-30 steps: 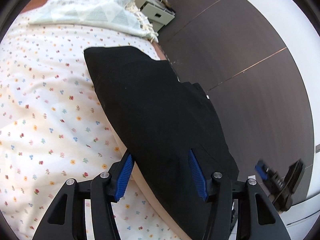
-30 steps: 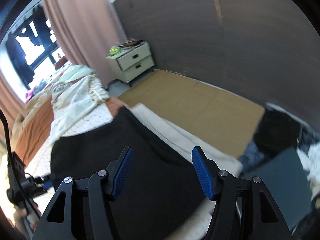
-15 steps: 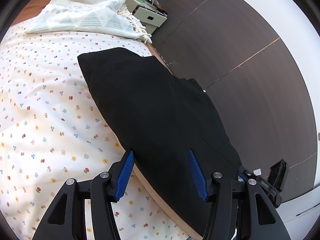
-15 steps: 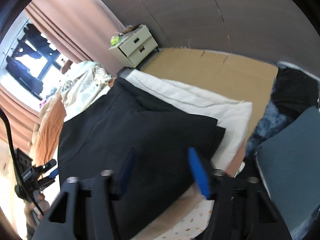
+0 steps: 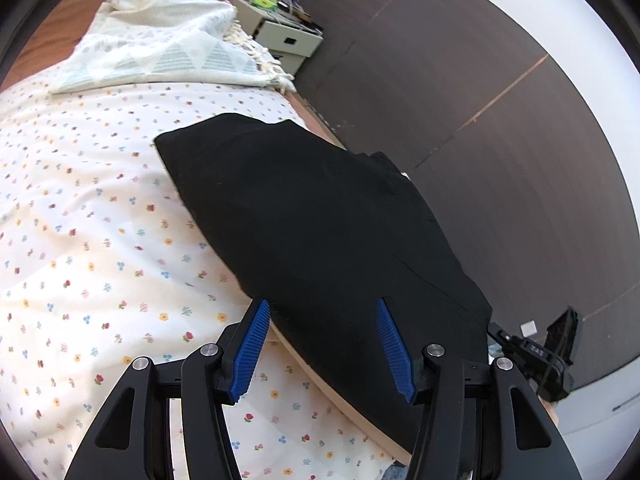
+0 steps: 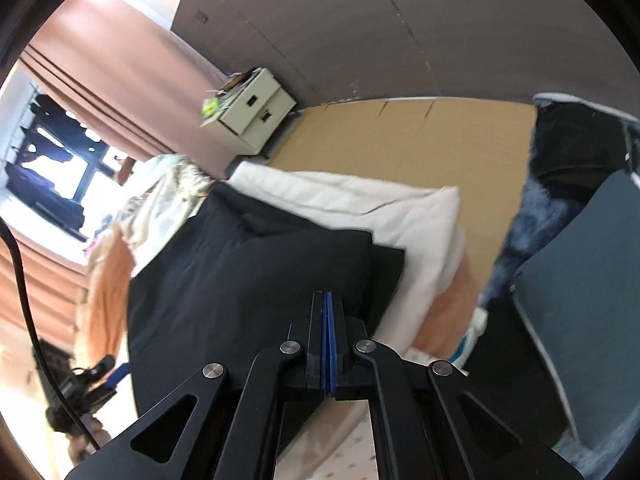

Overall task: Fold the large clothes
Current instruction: 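Lower the jacket onto the beige cloth stack with both grippers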

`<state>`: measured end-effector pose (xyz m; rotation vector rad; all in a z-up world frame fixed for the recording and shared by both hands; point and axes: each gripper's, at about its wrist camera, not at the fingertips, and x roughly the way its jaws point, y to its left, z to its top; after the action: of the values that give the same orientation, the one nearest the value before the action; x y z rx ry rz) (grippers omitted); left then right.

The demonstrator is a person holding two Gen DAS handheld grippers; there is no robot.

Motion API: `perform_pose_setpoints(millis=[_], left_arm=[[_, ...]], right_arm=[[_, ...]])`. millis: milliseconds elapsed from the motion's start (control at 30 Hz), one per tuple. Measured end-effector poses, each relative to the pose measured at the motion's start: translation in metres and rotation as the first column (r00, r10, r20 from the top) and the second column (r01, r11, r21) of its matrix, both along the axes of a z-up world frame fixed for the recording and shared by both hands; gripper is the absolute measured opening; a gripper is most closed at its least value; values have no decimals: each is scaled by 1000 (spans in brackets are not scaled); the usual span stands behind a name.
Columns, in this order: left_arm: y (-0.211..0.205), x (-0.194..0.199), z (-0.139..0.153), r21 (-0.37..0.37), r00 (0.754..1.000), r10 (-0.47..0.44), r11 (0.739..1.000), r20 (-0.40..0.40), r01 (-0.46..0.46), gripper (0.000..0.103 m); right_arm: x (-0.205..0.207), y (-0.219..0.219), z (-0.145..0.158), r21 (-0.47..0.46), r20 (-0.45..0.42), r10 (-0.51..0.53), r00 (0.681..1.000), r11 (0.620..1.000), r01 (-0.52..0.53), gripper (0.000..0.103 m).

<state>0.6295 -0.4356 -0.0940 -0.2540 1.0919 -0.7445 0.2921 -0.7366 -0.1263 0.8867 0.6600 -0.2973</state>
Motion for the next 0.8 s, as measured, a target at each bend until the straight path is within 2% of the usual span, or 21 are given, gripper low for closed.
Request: perform_pose_setpoints(millis=[33,67,100,167,233,300,333,367,400,433,533,633,800], left_arm=[[2,-1,-1,-3,1000,9,1000,1,-9,56],[4,-1,-2,-6,1000,21,1000,3,-21,56],[8,-2,-3,-12,999,36,999,7,-36,56],[13,-3,-5,-19,999,54,998,8,-53,56],[15,0,-9,-26,998,60,998,-10,-60,56],[14,6,-15,-27,997,64,998,-44,-65,56],[13,10,-19,-33,996,63,997,-61,-65,56],[11,12,-22,-39,995,61,997,-78,-64,56],[9,15,-24,-39,995,58,997,-86,-61,56],[5,18,-25,-34,995,56,998,-85,-59,56],[-3,24,-23,-12,997,58,998,-54,-59,56],[-10,31,-17,-23,997,62,998,-45,-64,56],[-19,31,0,-47,999,43,998,22,-42,56]], right_arm=[[-1,1,0,4,7,-4,1000,1000,4,35],[-3,1,0,1,5,-27,1000,1000,27,69],[-3,-1,1,-3,11,-41,999,999,41,79],[-4,-3,3,4,42,-53,998,999,53,81],[0,-7,-2,49,46,-56,997,997,54,81],[8,-10,-6,59,28,-57,998,997,55,78],[14,-10,-8,53,22,-50,999,997,48,66],[18,-10,-10,55,17,-41,999,998,40,45],[22,-9,-12,55,9,-42,999,998,41,33],[24,-9,-11,30,6,-49,999,998,48,13],[21,-6,-5,-25,38,-62,997,998,63,7],[15,-8,-3,-46,30,-96,995,994,97,6],[2,-19,-8,-27,27,-160,987,987,161,6]])
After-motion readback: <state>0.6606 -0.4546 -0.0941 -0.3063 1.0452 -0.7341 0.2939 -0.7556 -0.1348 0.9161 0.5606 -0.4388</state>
